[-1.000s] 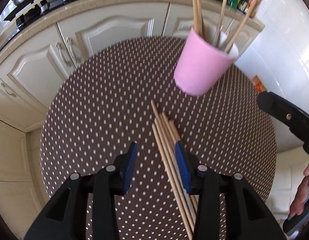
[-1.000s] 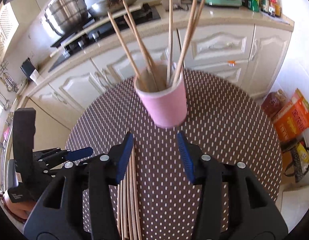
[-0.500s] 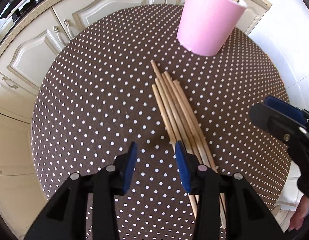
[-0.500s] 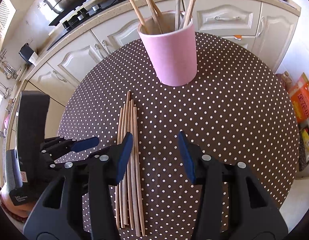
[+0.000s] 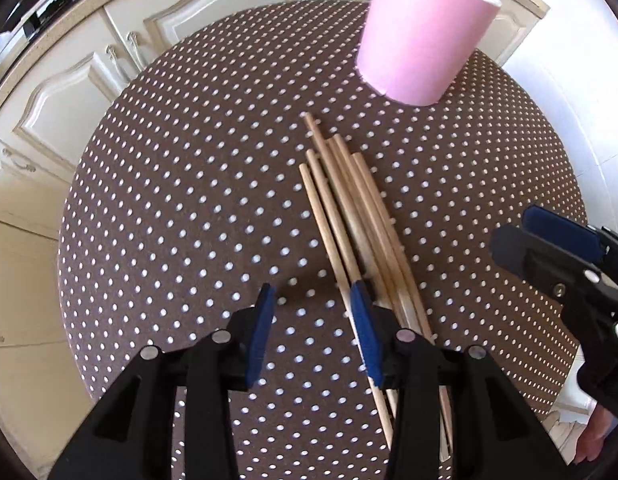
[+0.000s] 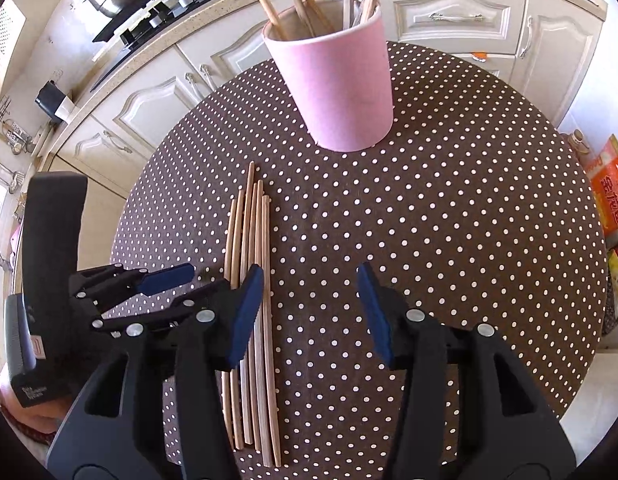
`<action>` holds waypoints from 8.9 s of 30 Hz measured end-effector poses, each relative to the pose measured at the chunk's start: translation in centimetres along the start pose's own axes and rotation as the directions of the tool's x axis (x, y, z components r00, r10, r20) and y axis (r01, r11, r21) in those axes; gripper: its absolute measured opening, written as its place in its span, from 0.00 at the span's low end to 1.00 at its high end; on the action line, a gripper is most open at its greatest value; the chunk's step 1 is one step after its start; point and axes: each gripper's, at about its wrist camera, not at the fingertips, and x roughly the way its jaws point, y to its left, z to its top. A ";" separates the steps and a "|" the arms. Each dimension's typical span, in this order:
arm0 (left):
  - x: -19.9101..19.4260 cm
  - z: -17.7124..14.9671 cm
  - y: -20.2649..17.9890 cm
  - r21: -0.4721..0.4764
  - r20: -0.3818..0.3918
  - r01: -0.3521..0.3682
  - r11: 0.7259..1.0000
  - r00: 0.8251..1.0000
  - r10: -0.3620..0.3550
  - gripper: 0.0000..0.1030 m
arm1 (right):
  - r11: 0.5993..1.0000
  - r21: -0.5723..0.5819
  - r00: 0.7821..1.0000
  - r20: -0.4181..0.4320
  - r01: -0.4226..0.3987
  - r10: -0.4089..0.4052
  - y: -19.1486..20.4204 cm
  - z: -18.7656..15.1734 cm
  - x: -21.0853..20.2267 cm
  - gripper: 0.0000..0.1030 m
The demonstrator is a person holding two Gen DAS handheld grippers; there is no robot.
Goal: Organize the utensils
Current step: 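Move the left tool to the pile and grasp a chopstick while the right tool approaches, then close the right tool on a chopstick at the pile, then lift the left tool's chopstick over the pink cup while the right tool carries its own, then lower the left tool's chopstick into the cup and open while the right tool does too, then move the left tool to the pile and grasp a chopstick while the right tool approaches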
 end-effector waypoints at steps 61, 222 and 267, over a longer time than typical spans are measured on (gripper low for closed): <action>1.6 2.7 4.3 -0.051 -0.085 0.061 0.997 0.994 -0.065 0.06 | 0.954 -0.252 0.906 -0.345 0.163 -0.246 9.4 5.9 12.5 0.27; -10.4 5.1 2.3 -0.069 0.481 0.175 0.982 0.868 -0.121 0.43 | 0.996 -0.067 0.952 0.304 0.062 -0.038 1.4 8.5 -8.9 0.47; 1.4 2.4 -1.5 -0.019 0.048 -0.099 0.995 0.994 0.100 0.44 | 1.000 -0.008 0.998 -0.054 -0.012 0.011 -0.7 1.1 0.8 0.47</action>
